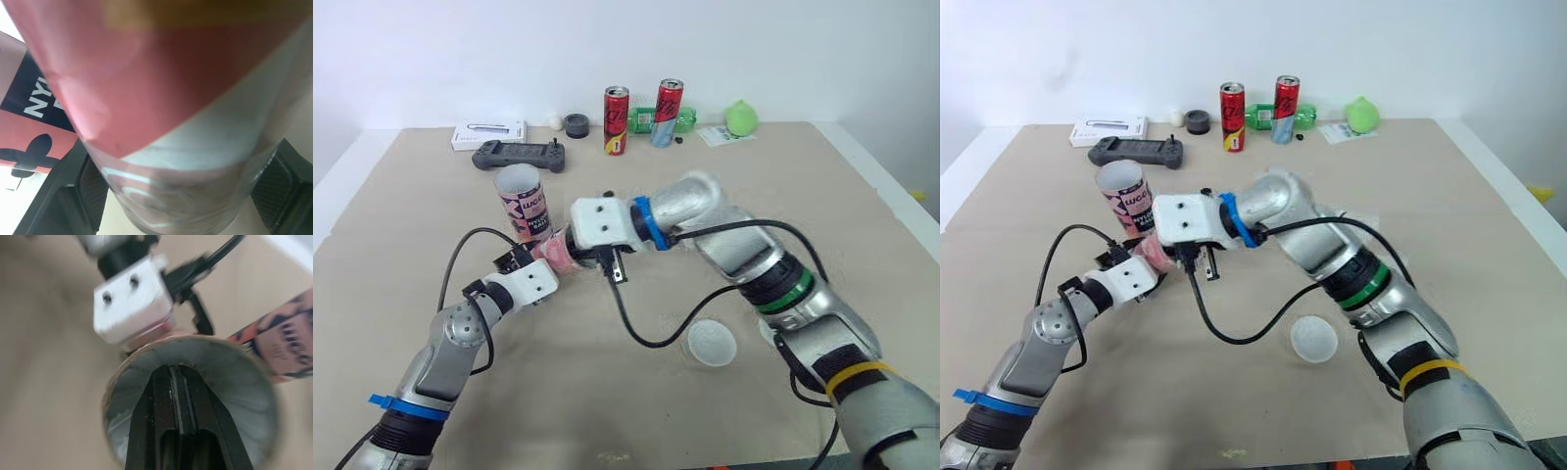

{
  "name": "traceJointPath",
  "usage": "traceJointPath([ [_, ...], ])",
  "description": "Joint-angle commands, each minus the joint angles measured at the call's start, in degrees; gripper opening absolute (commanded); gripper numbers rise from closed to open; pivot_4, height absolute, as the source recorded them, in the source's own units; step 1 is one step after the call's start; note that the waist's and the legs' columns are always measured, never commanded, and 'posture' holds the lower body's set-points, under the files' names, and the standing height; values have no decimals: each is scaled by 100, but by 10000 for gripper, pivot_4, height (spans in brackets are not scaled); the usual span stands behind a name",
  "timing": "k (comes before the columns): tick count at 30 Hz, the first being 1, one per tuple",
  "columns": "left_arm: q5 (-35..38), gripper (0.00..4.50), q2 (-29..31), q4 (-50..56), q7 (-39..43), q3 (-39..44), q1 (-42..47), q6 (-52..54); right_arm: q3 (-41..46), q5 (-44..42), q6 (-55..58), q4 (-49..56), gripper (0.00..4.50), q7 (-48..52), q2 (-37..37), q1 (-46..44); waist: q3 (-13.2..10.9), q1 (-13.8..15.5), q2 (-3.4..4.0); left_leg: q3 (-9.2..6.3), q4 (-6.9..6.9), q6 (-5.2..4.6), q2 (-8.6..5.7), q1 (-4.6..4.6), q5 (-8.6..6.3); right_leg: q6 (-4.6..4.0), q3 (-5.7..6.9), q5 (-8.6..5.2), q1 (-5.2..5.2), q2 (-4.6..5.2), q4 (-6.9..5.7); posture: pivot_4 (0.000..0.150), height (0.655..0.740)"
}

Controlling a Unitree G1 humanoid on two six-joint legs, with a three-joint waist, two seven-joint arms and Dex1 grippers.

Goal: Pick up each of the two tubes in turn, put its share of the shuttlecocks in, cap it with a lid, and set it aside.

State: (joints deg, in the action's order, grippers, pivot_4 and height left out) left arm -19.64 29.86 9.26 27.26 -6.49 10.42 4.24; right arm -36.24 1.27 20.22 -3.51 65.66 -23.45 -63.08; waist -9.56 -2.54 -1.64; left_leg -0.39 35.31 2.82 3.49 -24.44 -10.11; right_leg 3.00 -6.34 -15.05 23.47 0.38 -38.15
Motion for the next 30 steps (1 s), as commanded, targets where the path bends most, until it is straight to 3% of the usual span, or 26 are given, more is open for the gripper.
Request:
traceJointPath([
  [1,39,35550,-85,224,105,-193,-27,80,-228,546,-316,-174,478,-89,177,-159,0,-3,0,1,0,0,0,0,0,0,0,0,1,0,0,1500,7400],
  [7,49,35550,-104,280,129,-221,-45,136,-365,1146,-667,-513,478,-127,437,-173,1,-13,1,-2,-1,1,5,12,0,1,2,-2,-3,-8,-4,1500,7400],
  [12,53,35550,-110,310,137,-228,-47,158,-13,965,-610,-345,478,-17,556,-72,1,-15,1,-1,1,2,6,16,1,2,3,1,-6,-8,-5,1500,7400],
  [23,634,35550,-173,304,513,-214,12,37,1287,-439,227,1299,478,876,-517,368,0,21,1,-13,3,0,-3,-4,-12,-22,8,-2,-2,-2,-3,1500,7400],
  [30,1626,35550,-564,351,896,-154,0,176,2680,-2120,1686,2288,478,886,-1026,871,-5,3,0,-19,9,0,-3,-11,-12,-20,13,-1,-2,0,-2,1500,7400],
])
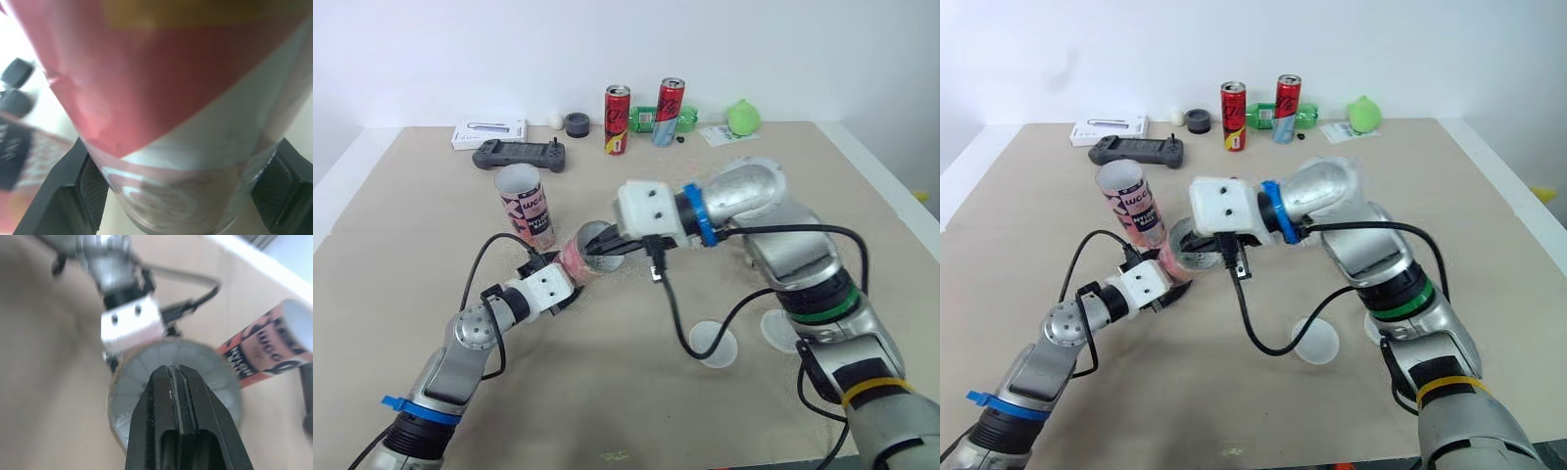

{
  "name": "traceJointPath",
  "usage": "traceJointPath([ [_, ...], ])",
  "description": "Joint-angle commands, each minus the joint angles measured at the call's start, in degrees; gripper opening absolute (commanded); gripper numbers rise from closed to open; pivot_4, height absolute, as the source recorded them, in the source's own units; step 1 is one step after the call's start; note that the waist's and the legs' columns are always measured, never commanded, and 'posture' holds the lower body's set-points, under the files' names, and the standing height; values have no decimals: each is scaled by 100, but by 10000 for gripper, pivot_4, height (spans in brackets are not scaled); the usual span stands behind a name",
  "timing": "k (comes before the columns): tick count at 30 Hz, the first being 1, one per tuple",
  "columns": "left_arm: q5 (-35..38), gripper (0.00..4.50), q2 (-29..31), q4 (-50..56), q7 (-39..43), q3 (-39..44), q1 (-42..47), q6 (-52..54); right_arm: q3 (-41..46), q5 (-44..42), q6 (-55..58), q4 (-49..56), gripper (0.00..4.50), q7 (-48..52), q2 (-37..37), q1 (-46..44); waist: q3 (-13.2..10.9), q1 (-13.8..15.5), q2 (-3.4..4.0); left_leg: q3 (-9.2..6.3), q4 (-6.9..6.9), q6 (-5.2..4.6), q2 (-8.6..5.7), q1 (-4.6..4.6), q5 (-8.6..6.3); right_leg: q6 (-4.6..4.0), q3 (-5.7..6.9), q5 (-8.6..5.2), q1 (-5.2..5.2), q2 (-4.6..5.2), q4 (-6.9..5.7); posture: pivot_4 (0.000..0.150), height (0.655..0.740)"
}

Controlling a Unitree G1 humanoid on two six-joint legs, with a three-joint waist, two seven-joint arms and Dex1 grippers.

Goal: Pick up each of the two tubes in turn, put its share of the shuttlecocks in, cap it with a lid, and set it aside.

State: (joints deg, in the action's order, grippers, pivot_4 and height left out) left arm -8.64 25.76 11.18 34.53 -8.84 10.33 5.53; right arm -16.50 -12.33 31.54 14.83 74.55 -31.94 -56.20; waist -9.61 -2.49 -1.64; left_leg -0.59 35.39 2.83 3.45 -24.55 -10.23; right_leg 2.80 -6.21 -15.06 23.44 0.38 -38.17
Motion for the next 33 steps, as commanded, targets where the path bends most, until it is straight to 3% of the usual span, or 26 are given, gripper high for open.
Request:
traceJointPath([
  [1,819,35550,-282,185,263,105,-6,117,1001,-1131,851,580,478,17,-277,314,0,5,0,-1,0,0,0,0,0,0,1,0,-1,0,0,1500,7400],
  [2,1130,35550,-380,203,427,94,-21,186,1283,-1426,1125,668,478,6,-406,447,0,7,0,-10,0,0,0,0,0,0,8,-1,-6,-1,0,1500,7400],
  [4,1551,35550,-464,201,724,47,-59,413,1622,-1802,1497,761,7451,1,-710,687,-1,6,-1,-12,3,0,-2,-6,0,1,10,-1,-5,1,0,1500,7400],
  [6,1715,35550,-493,113,855,12,-86,548,1776,-1981,1687,809,11265,44,-1077,940,-2,-2,-2,-11,6,-1,-3,-5,0,2,9,-1,-4,1,0,1500,7400],
  [9,1902,35550,-433,-70,1118,-164,-160,884,1712,-1724,1533,616,27127,217,-1940,1712,-3,-14,0,-13,6,-2,-4,1,-1,32,9,-20,-7,-1,1,1500,7400],
  [10,1944,35550,-415,-93,1185,-211,-175,1003,1572,-1530,1377,567,28634,231,-2178,1998,-5,-24,6,-13,6,-2,-4,1,-1,33,8,-20,-7,-1,1,1500,7400],
  [11,1967,35550,-400,-103,1211,-243,-181,1095,1404,-1309,1206,543,35228,237,-2375,2253,-4,-19,7,-8,6,-2,-2,5,-1,32,1,-16,-6,-4,1,1500,7400],
  [14,1992,35550,-325,-117,1266,-345,-187,1320,1094,-960,771,434,44179,183,-2668,2788,-3,-15,4,-6,5,-4,-7,20,-1,35,-1,-23,-20,0,1,1500,7400],
  [24,1878,35550,-238,-279,1158,-401,-168,1114,178,92,-123,-503,44179,-210,-2419,3294,2,-26,14,7,11,-4,-8,29,-1,43,-17,-15,-22,0,1,1500,7400],
  [27,1872,35550,-271,-312,1092,-390,-148,1043,6,310,-330,-606,35465,-173,-2393,3316,5,-25,13,5,11,-4,-8,34,-1,43,-15,-15,-28,-1,1,1500,7400],
  [33,1827,35550,-298,-405,1018,-384,-138,871,26,262,-313,-543,7169,-69,-2325,3298,12,-24,1,5,17,-4,-8,36,-1,38,-16,-15,-33,-1,1,1500,7400],
])
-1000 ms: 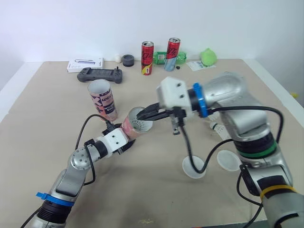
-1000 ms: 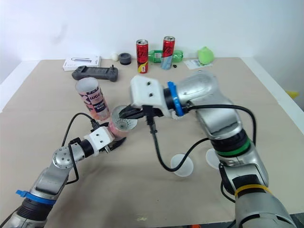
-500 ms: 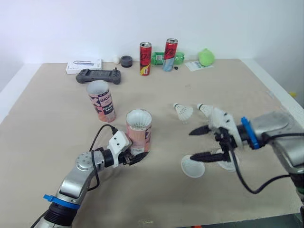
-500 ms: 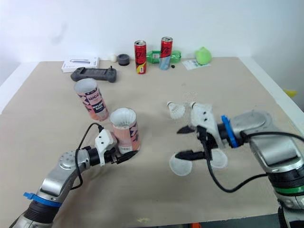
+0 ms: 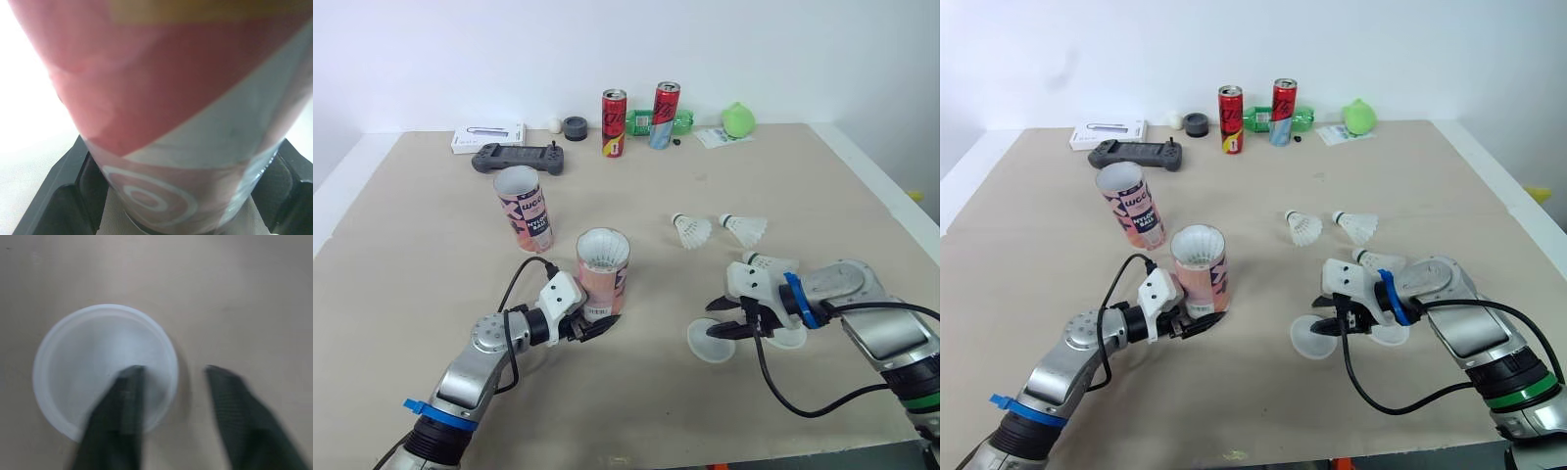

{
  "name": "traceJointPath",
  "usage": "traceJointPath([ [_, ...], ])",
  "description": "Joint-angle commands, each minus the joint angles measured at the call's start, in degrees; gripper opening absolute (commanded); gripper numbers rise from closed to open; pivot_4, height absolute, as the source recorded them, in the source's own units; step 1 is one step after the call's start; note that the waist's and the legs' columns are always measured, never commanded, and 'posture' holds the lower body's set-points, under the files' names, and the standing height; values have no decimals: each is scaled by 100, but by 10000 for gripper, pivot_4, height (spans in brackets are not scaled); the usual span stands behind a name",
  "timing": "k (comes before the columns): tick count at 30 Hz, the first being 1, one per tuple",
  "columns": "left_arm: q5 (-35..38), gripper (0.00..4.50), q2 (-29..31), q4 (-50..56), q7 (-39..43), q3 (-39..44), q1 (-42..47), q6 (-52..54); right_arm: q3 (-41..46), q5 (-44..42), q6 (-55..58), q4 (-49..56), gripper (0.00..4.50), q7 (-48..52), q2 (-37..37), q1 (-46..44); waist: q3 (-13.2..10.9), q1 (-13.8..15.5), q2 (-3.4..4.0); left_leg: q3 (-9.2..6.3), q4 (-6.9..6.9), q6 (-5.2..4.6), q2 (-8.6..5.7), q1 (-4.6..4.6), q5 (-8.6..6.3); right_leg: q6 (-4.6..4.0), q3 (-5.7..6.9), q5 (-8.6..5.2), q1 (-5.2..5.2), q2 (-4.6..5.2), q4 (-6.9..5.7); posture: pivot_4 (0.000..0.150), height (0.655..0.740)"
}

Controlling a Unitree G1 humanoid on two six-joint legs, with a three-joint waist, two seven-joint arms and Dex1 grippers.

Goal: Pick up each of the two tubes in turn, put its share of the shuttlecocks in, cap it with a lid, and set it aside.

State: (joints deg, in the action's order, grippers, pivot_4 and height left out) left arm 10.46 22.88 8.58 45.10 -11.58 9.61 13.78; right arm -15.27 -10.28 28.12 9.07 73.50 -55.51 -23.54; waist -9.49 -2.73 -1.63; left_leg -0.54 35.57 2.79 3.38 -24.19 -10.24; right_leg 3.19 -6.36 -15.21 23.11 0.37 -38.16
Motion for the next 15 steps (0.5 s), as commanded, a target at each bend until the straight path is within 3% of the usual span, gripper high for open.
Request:
traceJointPath([
  [1,-90,35550,-14,-155,-51,-108,-65,28,-46,-4,61,85,2417,66,35,22,1,0,0,0,2,0,0,1,0,-3,0,0,0,0,0,1500,7400],
  [7,-128,35550,-46,-209,-107,-137,-38,-39,477,-772,459,548,850,201,172,-343,-1,2,3,0,5,1,0,1,1,-7,-1,2,-1,0,0,1500,7400],
  [11,-140,35550,-60,-252,-121,-148,-18,-81,892,-1511,1056,727,850,44,572,-1654,-27,-13,47,1,13,1,-6,-1,4,1,-14,30,9,-2,-1,1500,7400],
  [15,-164,35550,-77,-265,-141,-163,-17,-100,896,-1573,1110,272,850,-399,1282,-3228,-24,-6,41,-9,8,-2,-7,-2,13,-15,-12,26,13,-8,0,1500,7400],
])
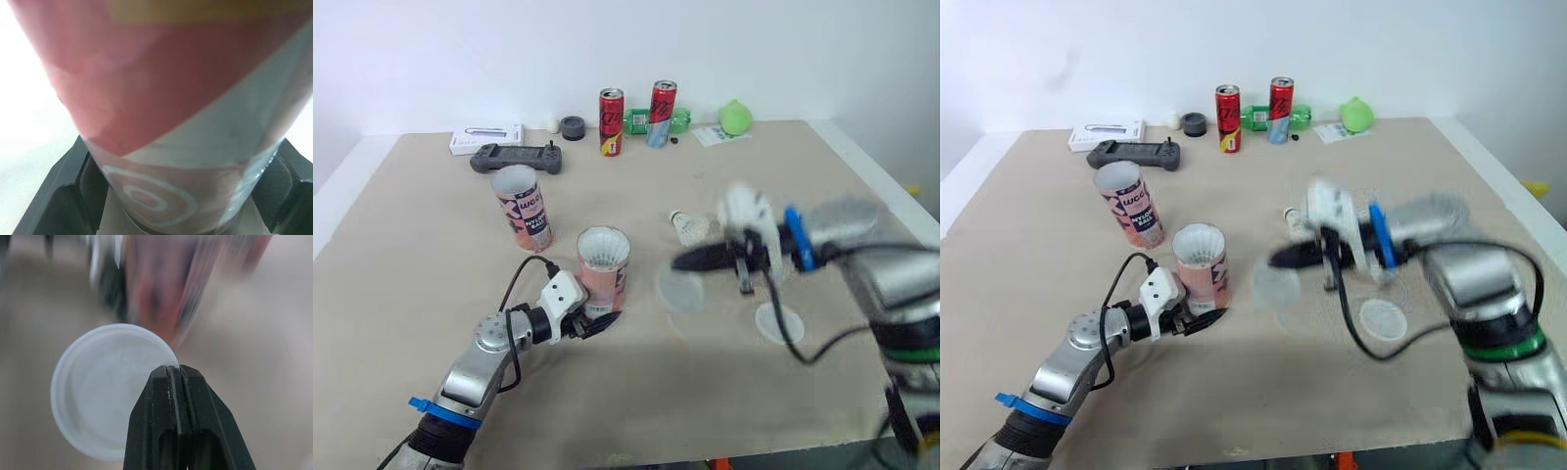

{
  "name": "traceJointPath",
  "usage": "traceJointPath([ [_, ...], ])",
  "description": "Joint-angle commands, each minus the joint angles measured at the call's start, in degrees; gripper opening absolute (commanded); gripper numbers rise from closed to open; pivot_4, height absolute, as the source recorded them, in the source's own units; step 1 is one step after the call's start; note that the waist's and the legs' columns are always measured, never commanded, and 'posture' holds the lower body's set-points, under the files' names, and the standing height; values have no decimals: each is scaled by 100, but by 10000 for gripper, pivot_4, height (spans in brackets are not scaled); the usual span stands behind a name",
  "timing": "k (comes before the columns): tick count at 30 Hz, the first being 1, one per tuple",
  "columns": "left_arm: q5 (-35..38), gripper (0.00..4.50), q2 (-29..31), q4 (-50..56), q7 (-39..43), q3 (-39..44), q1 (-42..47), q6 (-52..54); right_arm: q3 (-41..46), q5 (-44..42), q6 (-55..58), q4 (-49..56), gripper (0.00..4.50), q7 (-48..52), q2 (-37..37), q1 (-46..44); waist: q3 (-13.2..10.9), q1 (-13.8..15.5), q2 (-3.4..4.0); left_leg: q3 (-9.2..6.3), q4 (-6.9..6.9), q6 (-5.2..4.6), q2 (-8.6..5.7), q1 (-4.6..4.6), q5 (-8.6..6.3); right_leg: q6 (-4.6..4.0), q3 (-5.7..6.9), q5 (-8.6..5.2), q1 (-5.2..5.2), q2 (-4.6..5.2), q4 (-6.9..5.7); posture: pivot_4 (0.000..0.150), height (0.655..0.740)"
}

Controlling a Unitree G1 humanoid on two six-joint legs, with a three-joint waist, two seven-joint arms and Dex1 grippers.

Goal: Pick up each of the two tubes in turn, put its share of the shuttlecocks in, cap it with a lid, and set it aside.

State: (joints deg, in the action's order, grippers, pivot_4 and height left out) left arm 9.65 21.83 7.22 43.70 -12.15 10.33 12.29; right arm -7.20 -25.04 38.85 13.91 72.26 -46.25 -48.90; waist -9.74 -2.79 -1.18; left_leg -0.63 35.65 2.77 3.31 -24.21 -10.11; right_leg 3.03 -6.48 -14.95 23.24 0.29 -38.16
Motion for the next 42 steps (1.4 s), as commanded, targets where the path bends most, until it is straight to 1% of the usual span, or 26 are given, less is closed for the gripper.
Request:
traceJointPath([
  [1,-94,35550,21,-125,-12,-109,-93,49,38,-75,28,-284,850,-320,489,-937,2,9,-3,1,-2,0,1,-1,0,-3,2,-3,3,1,0,1500,7400],
  [3,-106,35550,12,-107,-44,-107,-106,45,-135,0,-2,-334,850,-356,692,-1251,3,25,-4,-1,-5,1,1,-5,-1,0,4,-11,2,2,1,1500,7400],
  [6,-106,35550,4,-86,-77,-103,-129,34,-476,251,-119,-451,850,-470,955,-1495,4,23,-4,-1,-11,0,-2,-13,-6,22,4,-10,3,7,2,1500,7400],
  [13,-101,35550,11,3,-151,-93,-216,40,-1216,1072,-708,-885,850,-463,1174,-1624,4,12,-3,-3,-13,0,-1,-12,-6,19,7,-8,6,5,0,1500,7400],
  [22,-106,35550,-16,8,-216,-117,-232,25,-1414,1249,-697,-689,850,-58,1081,-1572,4,13,-3,-4,-16,0,0,-11,-6,17,8,-9,6,4,0,1500,7400],
  [27,-101,35550,-21,-9,-208,-129,-213,25,-1479,1323,-712,-596,850,-52,1133,-1607,4,11,-2,-4,-15,0,0,-10,-6,17,8,-8,6,4,-1,1500,7400],
  [35,-101,35550,-48,-27,-220,-135,-195,24,-1849,1862,-1014,-668,850,-74,1261,-1760,4,11,-1,-3,-15,0,0,-10,-6,16,9,-8,7,4,-1,1500,7400],
  [42,-105,35550,-61,-3,-237,-139,-204,42,-1887,2005,-1138,-740,850,13,1356,-1790,5,12,-1,-3,-15,0,0,-10,-6,16,9,-7,6,4,-1,1500,7400],
])
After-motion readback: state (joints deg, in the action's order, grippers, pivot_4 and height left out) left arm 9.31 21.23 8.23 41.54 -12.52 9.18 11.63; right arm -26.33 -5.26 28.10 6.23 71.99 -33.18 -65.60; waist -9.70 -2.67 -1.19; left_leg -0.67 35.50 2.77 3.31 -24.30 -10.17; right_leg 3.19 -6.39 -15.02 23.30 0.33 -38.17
